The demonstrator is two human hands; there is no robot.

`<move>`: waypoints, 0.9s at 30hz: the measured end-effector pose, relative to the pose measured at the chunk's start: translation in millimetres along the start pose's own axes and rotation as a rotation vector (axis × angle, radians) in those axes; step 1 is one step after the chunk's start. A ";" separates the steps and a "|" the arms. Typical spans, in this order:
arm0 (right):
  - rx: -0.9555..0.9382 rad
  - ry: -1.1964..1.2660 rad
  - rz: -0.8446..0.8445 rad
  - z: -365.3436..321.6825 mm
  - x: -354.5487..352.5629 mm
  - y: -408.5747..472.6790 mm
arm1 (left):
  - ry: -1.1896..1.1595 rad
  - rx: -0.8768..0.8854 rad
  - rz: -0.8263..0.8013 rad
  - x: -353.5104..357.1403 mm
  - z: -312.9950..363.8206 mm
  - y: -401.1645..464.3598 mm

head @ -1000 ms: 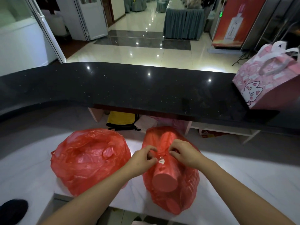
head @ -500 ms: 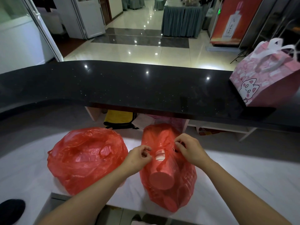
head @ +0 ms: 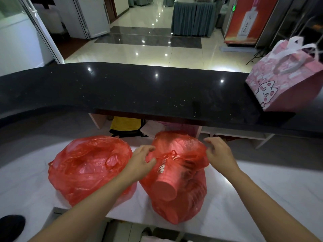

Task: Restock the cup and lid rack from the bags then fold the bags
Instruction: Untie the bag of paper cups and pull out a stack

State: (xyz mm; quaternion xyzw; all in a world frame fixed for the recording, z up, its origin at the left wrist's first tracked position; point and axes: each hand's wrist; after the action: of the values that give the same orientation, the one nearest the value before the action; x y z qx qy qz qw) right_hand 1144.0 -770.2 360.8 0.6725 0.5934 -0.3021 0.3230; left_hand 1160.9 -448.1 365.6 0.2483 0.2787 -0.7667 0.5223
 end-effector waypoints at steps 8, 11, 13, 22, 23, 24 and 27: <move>-0.233 -0.455 -0.608 -27.0 24.8 11.5 | 0.582 0.109 -0.302 37.6 36.9 -18.5; -0.302 -0.533 -0.649 -24.1 36.6 17.9 | 0.620 0.108 -0.307 49.8 36.8 -27.0; -0.364 -0.583 -0.682 -25.5 42.7 22.1 | 0.614 0.146 -0.356 46.4 34.9 -28.5; -0.226 -0.482 -0.672 -35.7 34.3 24.6 | 0.770 0.350 -0.492 -14.0 -15.9 -23.8; -0.188 -0.491 -0.693 -36.1 34.0 22.7 | 0.812 0.354 -0.452 -17.7 -22.2 -23.3; -0.153 -0.511 -0.714 -36.6 33.1 20.7 | 0.860 0.358 -0.402 -20.5 -27.9 -22.8; -0.079 -0.623 -0.757 -33.6 29.5 15.0 | 0.981 0.341 -0.289 -25.7 -38.3 -22.2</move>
State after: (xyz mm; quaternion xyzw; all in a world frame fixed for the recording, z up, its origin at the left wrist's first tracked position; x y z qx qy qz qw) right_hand 1163.0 -727.0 359.1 0.2746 0.6823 -0.5623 0.3779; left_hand 1152.0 -398.1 359.0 0.6177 0.3928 -0.6592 0.1722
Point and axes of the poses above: each hand's wrist, its own y-axis towards the middle knuckle, its own x-axis out of the palm, z = x × y, and after that the axes turned 4 degrees about -z, right-handed
